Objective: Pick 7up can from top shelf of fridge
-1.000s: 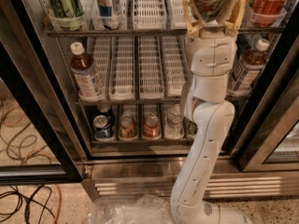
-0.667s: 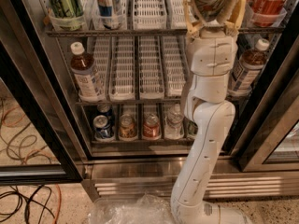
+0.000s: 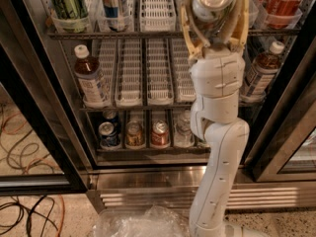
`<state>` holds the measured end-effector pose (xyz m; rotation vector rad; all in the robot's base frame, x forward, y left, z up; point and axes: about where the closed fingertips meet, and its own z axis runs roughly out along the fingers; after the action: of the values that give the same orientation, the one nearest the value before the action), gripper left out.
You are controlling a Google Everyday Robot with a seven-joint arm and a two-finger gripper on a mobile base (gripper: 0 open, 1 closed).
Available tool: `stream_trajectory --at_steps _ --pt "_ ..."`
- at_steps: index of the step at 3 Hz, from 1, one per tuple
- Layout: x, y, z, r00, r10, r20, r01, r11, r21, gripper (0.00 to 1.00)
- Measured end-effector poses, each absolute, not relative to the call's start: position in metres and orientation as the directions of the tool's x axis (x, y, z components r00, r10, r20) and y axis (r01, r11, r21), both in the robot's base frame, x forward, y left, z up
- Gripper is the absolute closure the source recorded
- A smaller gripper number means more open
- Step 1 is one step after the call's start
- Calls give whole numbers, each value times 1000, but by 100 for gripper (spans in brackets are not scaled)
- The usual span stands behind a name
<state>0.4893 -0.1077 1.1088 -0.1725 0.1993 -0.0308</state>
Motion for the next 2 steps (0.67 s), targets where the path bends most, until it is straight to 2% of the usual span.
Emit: stream_trajectory --at_steps 2 --pt "421 -59 1060 928 171 -332 -267 925 -271 100"
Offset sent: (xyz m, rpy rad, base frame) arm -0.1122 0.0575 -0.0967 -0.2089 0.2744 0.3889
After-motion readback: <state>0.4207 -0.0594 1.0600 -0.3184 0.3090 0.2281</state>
